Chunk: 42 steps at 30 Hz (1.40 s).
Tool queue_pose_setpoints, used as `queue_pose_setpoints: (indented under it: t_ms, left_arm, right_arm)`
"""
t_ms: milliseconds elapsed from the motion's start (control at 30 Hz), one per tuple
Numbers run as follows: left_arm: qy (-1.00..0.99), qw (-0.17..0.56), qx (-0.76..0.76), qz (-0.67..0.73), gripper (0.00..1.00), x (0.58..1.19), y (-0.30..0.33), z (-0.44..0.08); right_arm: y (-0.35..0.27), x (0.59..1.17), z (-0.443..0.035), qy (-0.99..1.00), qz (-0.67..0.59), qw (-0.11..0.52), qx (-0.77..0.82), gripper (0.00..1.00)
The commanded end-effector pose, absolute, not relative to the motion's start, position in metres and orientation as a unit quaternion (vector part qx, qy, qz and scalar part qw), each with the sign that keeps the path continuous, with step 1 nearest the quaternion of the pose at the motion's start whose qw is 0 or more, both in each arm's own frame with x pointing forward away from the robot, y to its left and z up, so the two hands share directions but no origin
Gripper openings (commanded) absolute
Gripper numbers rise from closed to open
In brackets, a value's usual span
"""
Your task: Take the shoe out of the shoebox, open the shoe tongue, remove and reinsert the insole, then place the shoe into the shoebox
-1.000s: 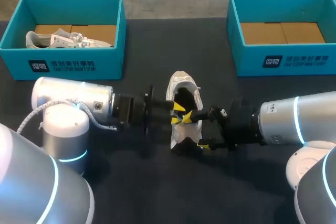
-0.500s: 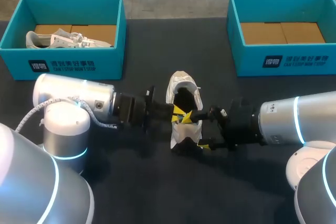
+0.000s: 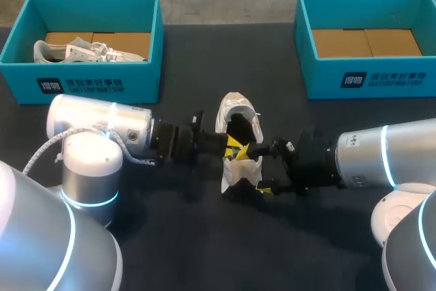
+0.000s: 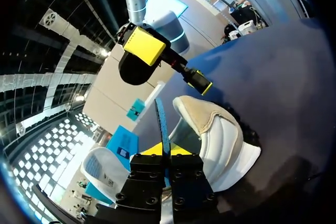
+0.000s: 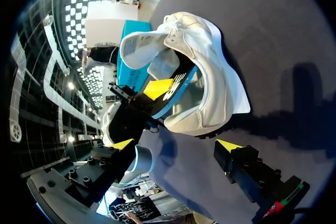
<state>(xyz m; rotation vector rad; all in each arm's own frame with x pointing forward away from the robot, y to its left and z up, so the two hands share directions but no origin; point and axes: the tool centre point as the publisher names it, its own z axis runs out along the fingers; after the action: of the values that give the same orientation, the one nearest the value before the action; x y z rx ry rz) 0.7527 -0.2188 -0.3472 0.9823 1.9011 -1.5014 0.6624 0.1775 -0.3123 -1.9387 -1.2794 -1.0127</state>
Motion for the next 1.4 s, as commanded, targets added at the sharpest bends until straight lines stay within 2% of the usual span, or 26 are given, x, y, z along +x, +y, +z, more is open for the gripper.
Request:
queue_pose_setpoints:
  t_ms: [33, 100, 133, 167, 267, 333, 400, 433, 567, 667, 800, 833, 867, 900, 1400]
  left_arm:
    - [0.703, 0.26, 0.364, -0.553, 0.0, 0.755, -0.222, -0.348]
    - [0.703, 0.259, 0.362, -0.554, 0.0, 0.754, -0.221, -0.348]
    - [0.703, 0.259, 0.36, -0.555, 0.09, 0.753, -0.22, -0.347]
    - [0.703, 0.258, 0.358, -0.558, 0.27, 0.752, -0.219, -0.346]
    - [0.7, 0.256, 0.351, -0.567, 0.56, 0.747, -0.216, -0.342]
    - [0.698, 0.256, 0.351, -0.569, 0.62, 0.744, -0.214, -0.34]
    - [0.697, 0.256, 0.352, -0.57, 0.63, 0.742, -0.212, -0.339]
    - [0.696, 0.256, 0.352, -0.572, 0.63, 0.74, -0.212, -0.338]
    - [0.691, 0.256, 0.355, -0.575, 0.48, 0.737, -0.211, -0.335]
    - [0.689, 0.255, 0.357, -0.577, 0.32, 0.734, -0.211, -0.335]
    - [0.688, 0.251, 0.361, -0.576, 0.2, 0.732, -0.213, -0.336]
    - [0.689, 0.249, 0.363, -0.576, 0.15, 0.731, -0.214, -0.336]
    - [0.689, 0.249, 0.363, -0.575, 0.03, 0.731, -0.214, -0.336]
    - [0.689, 0.249, 0.364, -0.575, 0.0, 0.731, -0.214, -0.336]
    - [0.682, 0.242, 0.368, -0.584, 0.0, 0.746, -0.208, -0.348]
  right_arm:
    - [0.181, 0.661, -0.311, -0.482, -0.38, 0.295, -0.733, 1.0]
    - [0.181, 0.661, -0.311, -0.482, -0.38, 0.295, -0.733, 1.0]
    - [0.181, 0.661, -0.311, -0.482, -0.38, 0.295, -0.733, 1.0]
    - [0.181, 0.661, -0.311, -0.482, -0.38, 0.295, -0.733, 1.0]
    - [0.181, 0.661, -0.311, -0.482, -0.38, 0.295, -0.733, 1.0]
    - [0.181, 0.661, -0.311, -0.482, -0.38, 0.295, -0.733, 1.0]
    - [0.181, 0.661, -0.311, -0.482, -0.38, 0.295, -0.733, 1.0]
    - [0.181, 0.661, -0.311, -0.482, -0.38, 0.295, -0.733, 1.0]
    - [0.181, 0.661, -0.311, -0.482, -0.38, 0.295, -0.733, 1.0]
    - [0.181, 0.661, -0.311, -0.482, -0.38, 0.295, -0.733, 1.0]
    - [0.181, 0.661, -0.311, -0.482, -0.38, 0.295, -0.733, 1.0]
    - [0.181, 0.661, -0.311, -0.482, -0.38, 0.295, -0.733, 1.0]
    - [0.181, 0.661, -0.311, -0.482, -0.38, 0.295, -0.733, 1.0]
    - [0.181, 0.661, -0.311, -0.482, -0.38, 0.295, -0.733, 1.0]
    - [0.181, 0.661, -0.311, -0.482, -0.38, 0.295, -0.733, 1.0]
